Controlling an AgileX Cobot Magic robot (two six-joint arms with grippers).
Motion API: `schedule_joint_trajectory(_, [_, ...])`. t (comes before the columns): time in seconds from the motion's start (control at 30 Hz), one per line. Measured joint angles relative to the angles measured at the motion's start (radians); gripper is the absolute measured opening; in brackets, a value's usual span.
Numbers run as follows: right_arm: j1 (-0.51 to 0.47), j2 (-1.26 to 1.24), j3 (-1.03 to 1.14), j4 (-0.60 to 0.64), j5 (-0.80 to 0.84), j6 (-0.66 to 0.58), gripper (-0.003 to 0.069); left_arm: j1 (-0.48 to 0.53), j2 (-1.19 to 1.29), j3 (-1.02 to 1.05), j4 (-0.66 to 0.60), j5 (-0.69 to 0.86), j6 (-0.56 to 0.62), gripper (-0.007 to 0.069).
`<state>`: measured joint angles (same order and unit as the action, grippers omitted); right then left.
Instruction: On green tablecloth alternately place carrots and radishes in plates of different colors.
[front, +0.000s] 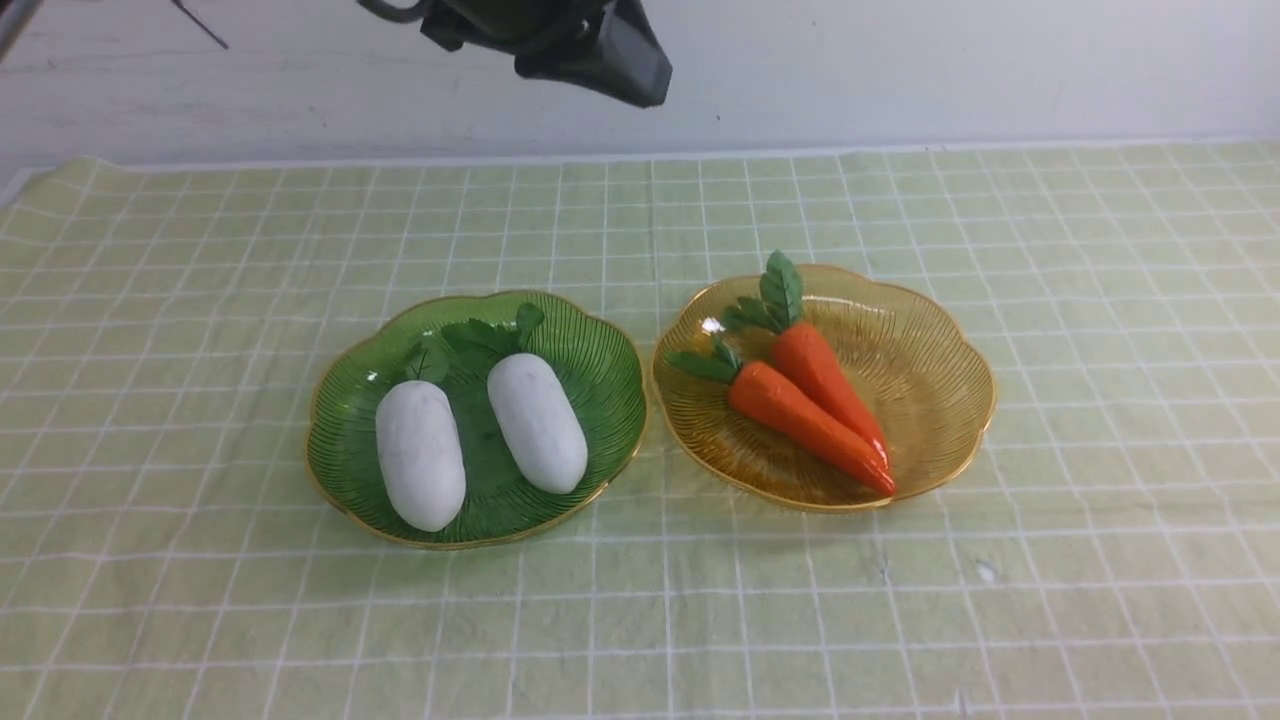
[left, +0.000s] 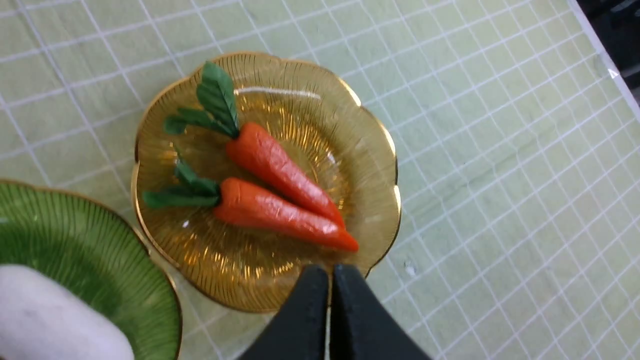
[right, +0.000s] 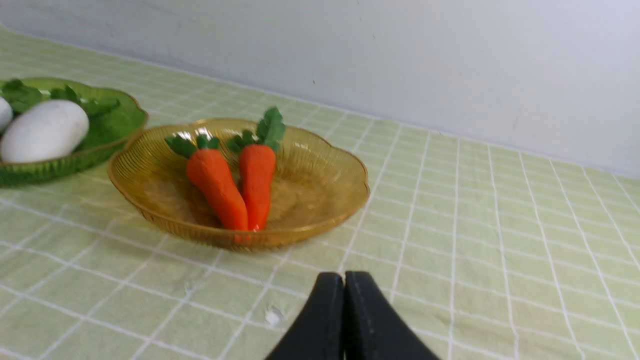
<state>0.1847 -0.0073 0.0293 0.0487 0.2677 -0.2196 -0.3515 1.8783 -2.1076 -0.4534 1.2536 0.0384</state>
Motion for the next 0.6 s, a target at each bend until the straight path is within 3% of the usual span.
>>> schedule_joint_trajectory(0.2, [-0.075,0.000,0.000,-0.001,0.055,0.000,-0.0015,-0.010,-0.225,0.265,0.063,0.001,0.054,-0.0008])
schedule_joint_trajectory(0.6, [-0.087,0.000,0.000,0.000,0.074,0.000,-0.0015,-0.010,-0.724,0.587,0.294,0.004,0.041,-0.0008])
